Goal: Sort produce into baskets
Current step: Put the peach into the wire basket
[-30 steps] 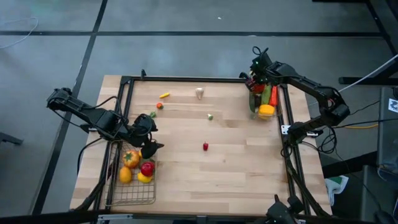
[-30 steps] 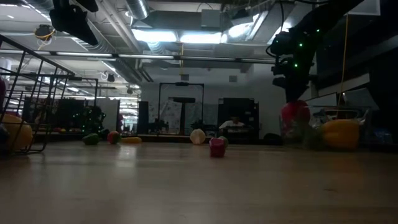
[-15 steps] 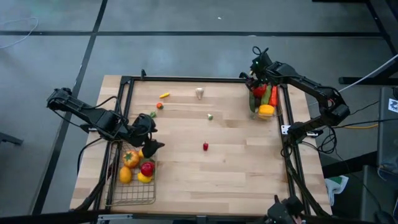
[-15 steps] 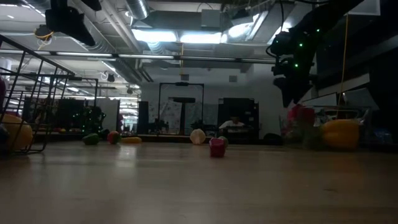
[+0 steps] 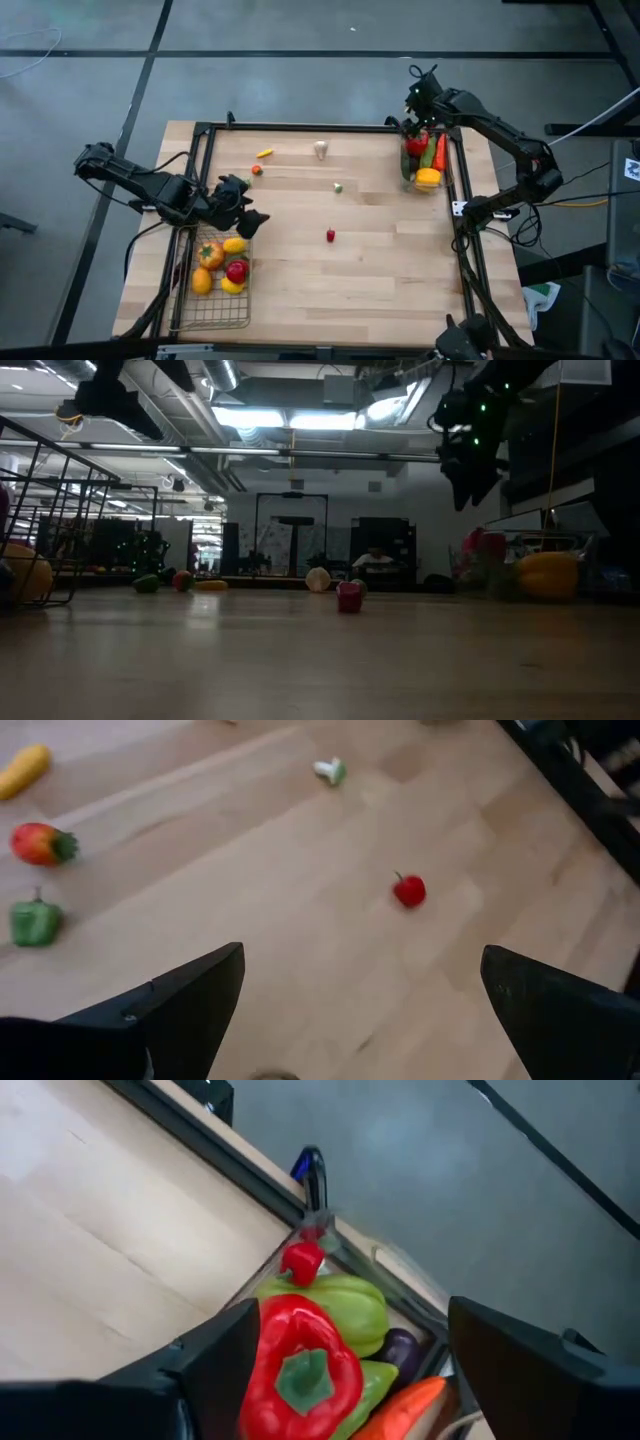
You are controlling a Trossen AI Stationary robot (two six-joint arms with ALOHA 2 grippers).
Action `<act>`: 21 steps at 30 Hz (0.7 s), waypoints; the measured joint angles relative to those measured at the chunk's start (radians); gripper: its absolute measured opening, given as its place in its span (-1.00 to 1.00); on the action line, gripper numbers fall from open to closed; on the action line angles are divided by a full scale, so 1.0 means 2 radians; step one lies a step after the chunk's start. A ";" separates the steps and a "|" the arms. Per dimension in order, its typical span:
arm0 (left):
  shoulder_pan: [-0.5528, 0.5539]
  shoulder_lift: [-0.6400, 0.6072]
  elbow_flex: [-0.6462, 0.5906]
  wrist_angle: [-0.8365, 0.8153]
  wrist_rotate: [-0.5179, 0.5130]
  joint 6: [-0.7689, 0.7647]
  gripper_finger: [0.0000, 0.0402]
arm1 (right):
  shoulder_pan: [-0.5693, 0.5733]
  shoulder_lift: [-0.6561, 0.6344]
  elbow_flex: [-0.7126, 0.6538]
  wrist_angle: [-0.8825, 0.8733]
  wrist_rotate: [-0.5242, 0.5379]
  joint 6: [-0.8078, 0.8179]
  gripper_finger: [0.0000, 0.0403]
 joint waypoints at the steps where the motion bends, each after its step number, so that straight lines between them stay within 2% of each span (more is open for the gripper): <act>1: 0.008 0.000 0.000 0.000 0.000 0.000 0.99 | 0.000 0.000 0.011 -0.008 -0.004 0.000 0.59; 4: 0.036 0.000 0.000 0.000 -0.001 0.009 0.99 | 0.000 0.000 0.041 -0.019 -0.037 0.000 0.59; 13: 0.127 0.000 0.000 0.000 -0.001 0.114 0.99 | 0.005 0.000 0.065 -0.004 -0.224 0.010 0.59; 21: 0.212 0.000 0.000 0.000 0.019 0.196 0.99 | 0.066 0.000 0.065 -0.001 -0.235 0.006 0.59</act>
